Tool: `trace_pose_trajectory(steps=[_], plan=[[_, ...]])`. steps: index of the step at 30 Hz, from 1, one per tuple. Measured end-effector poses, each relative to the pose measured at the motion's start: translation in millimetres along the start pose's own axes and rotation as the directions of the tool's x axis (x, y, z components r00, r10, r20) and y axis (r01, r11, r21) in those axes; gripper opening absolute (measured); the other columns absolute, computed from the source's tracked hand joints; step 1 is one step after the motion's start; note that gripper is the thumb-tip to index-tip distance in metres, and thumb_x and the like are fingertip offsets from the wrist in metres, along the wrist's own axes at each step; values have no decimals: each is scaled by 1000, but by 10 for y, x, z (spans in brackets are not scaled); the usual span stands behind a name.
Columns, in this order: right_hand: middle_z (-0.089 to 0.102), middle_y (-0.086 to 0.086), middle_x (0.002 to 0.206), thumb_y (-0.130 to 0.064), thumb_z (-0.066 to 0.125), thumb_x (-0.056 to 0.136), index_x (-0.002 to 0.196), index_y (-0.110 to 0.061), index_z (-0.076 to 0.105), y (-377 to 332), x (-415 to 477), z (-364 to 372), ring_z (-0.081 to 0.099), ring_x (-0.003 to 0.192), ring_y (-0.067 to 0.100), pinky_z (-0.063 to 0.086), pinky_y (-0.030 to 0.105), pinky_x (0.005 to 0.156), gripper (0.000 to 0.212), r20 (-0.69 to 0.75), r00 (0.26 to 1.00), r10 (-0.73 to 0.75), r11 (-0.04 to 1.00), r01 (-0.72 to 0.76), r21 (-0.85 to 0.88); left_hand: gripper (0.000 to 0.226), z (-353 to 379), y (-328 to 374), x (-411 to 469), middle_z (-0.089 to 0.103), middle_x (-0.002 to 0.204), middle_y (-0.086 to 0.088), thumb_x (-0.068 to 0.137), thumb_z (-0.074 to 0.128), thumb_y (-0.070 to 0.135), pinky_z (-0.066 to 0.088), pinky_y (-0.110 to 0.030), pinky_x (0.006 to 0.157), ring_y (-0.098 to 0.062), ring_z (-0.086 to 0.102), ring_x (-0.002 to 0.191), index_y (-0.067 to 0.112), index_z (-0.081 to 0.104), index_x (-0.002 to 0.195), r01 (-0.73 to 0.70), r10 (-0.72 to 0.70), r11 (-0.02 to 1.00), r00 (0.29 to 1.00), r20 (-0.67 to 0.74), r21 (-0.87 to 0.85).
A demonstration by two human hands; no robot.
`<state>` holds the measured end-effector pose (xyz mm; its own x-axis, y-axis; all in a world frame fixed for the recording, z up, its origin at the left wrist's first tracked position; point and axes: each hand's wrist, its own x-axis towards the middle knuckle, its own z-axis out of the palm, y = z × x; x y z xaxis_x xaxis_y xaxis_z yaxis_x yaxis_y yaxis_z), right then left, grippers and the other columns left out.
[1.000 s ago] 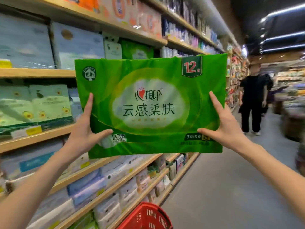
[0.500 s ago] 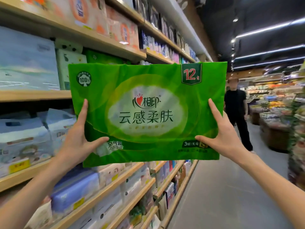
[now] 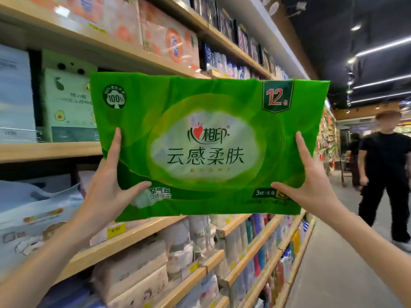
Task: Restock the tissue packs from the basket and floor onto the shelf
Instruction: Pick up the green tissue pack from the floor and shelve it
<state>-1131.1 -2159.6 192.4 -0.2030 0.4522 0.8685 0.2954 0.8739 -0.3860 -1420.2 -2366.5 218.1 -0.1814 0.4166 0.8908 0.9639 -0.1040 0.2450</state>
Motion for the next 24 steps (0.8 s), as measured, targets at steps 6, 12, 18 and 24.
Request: trace_pose_trajectory(steps=[6,12,18,24], plan=[[28,19,147,-18,78,67,133,-51,-8,849,895,608,27,130,28,21,38,108,114,-1,992,-123,979,122,165,113,551,-5,486,22,138,14,70,76,19,17,-27,107,-5,25,126,46,-11,136,28,-2,983,990,-141,183],[28,21,146,-17,78,68,136,-43,-4,1310,1779,1105,30,129,25,20,26,102,109,-8,969,-246,920,237,312,108,858,22,984,14,140,22,71,72,23,14,-28,112,0,19,129,49,-12,134,34,31,955,977,-213,296],[14,7,154,-18,74,73,139,-38,-8,1406,2460,1656,3,141,39,7,60,112,107,-51,941,-335,835,321,447,108,866,-67,1416,18,141,16,72,72,25,10,6,99,23,16,124,47,-13,135,6,142,879,952,-273,477],[19,18,152,-18,73,74,145,-18,-4,1197,2941,2074,17,138,39,18,61,109,105,-177,910,-376,771,412,486,109,714,-265,1826,16,152,1,75,73,23,15,-14,113,-3,18,138,20,-8,147,-10,240,808,918,-315,589]])
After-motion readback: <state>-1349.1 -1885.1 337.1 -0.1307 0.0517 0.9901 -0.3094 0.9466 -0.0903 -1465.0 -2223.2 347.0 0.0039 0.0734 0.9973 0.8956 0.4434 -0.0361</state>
